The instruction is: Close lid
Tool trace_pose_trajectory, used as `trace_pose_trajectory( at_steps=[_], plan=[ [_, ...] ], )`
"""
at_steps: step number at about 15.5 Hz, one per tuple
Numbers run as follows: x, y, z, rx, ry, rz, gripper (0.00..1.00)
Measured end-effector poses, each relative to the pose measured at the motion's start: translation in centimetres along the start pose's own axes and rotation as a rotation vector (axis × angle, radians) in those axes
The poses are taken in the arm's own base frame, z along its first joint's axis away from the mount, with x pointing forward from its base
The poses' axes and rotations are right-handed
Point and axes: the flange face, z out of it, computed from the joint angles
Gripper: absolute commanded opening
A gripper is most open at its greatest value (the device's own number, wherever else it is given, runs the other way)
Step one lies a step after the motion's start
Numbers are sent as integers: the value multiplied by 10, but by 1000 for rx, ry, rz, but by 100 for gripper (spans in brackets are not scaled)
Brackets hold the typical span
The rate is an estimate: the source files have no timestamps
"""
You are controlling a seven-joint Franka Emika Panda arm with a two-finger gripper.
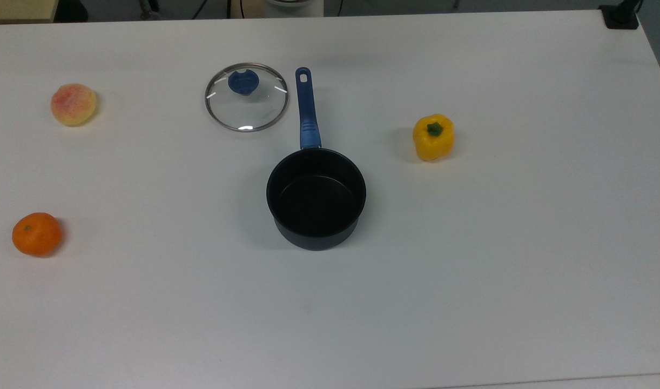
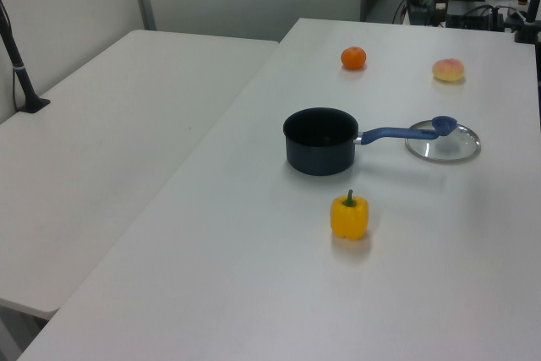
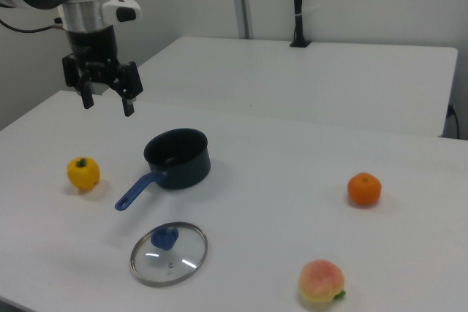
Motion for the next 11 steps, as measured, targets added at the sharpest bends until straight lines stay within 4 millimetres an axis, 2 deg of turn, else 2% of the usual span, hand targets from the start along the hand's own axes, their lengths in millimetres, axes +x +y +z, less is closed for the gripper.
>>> trace_pose_trajectory(
  at_steps=[2,11],
  plan=[
    [-8,-7,5,5,-50,-15,100],
    [-27,-9,99,-22,-278,-54,100]
  ],
)
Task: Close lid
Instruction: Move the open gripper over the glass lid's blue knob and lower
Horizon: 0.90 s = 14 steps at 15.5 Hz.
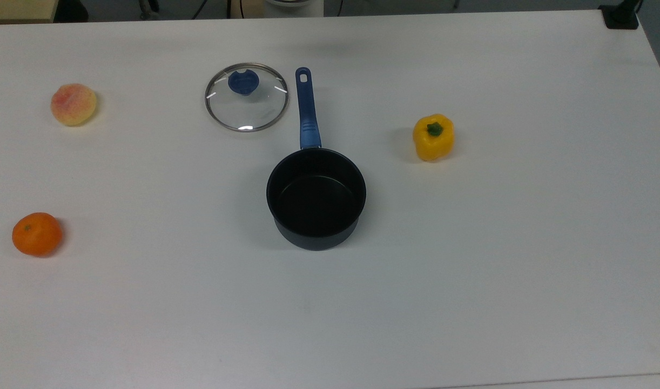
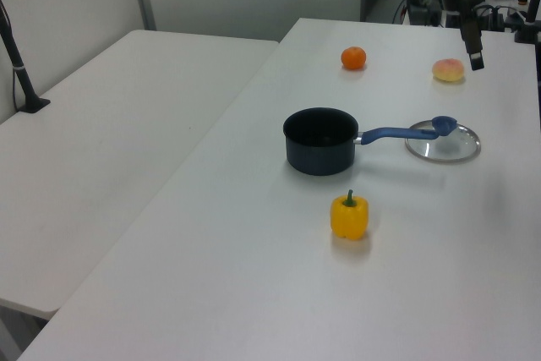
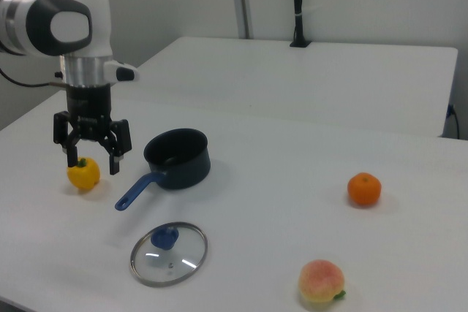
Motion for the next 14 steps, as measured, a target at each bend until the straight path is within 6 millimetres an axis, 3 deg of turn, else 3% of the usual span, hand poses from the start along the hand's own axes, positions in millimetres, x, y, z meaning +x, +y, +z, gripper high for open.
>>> trace_pose_trajectory(
  at_steps=[4,9,14],
  plan=[
    [10,7,41,-27,-2,4,100],
    [21,20,68,-35,77,23,100],
    [31,61,102,-67,234,73,100]
  ],
)
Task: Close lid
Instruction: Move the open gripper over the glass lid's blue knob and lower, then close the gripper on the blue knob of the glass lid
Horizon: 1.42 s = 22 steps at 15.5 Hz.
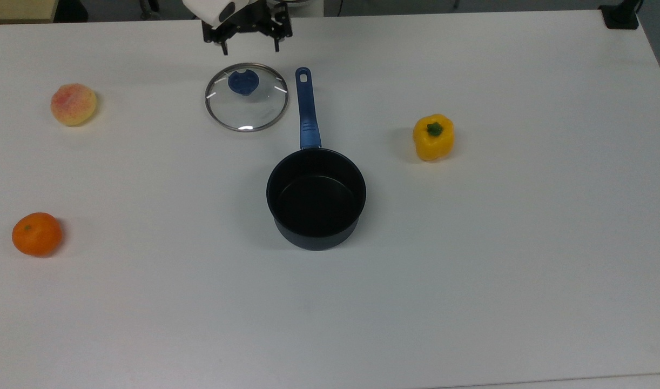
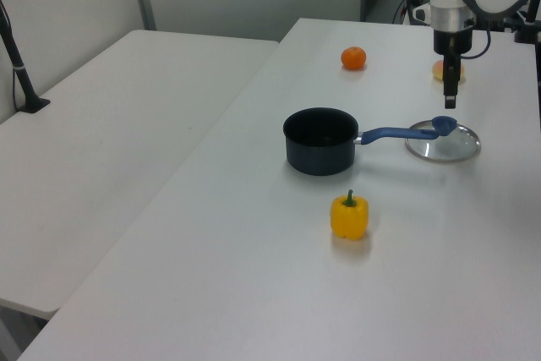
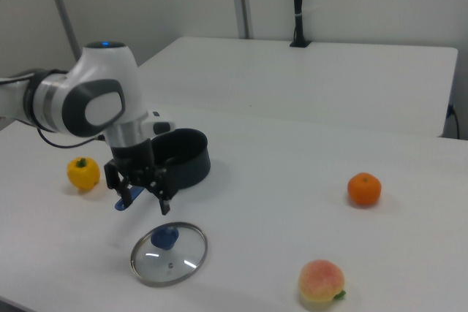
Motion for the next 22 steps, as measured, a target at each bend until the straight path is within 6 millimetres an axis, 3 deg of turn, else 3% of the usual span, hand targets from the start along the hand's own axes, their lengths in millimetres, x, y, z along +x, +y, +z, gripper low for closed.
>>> trace_pose_trajectory(
  at_steps=[3,11,17,18,20,22],
  plan=[
    [-4,19,19,-3,64,9,100],
    [-1,15,56,-13,104,-18,99],
    [3,13,80,-12,81,-56,68],
    [3,13,81,-11,78,-59,59],
    [3,12,82,-11,76,-61,15],
    [3,12,82,-11,76,-61,5]
  ],
)
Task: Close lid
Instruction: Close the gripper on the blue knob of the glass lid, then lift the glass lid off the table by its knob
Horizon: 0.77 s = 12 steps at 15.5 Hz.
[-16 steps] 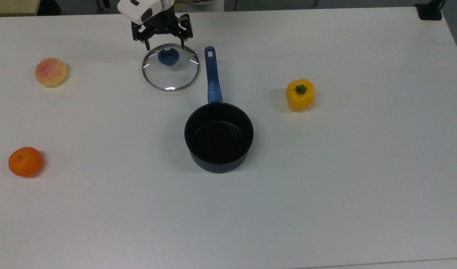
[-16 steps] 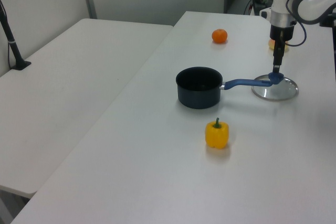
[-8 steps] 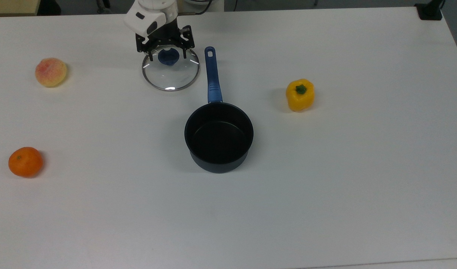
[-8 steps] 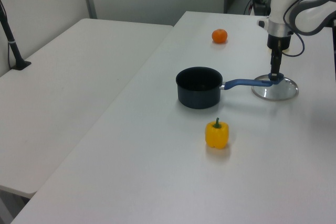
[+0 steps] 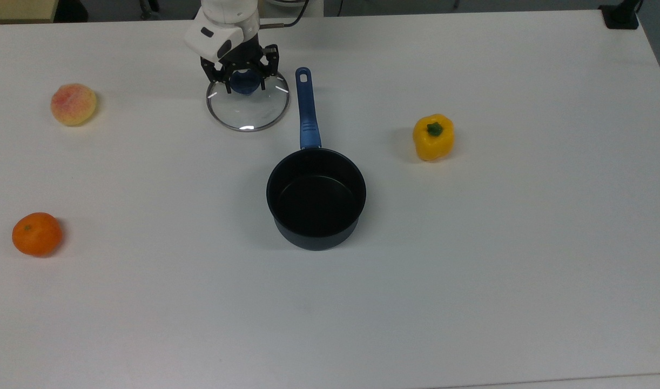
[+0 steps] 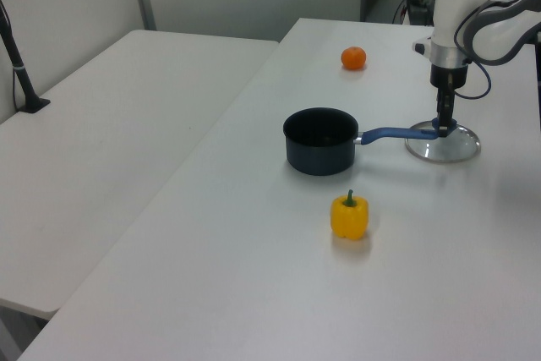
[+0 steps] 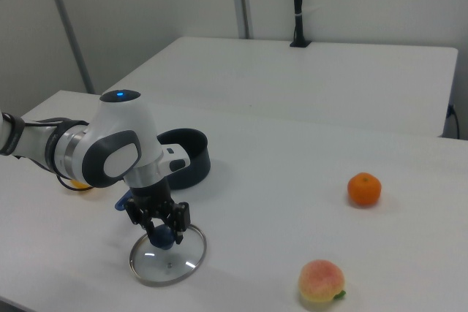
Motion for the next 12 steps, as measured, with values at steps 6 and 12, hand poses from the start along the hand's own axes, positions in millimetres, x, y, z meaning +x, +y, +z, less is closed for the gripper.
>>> trace_pose_trajectory(
  at_steps=[6,12],
  plan=[
    [-1,0,-1,4,-16,0,3],
    [10,15,-76,11,-49,22,3]
  ],
)
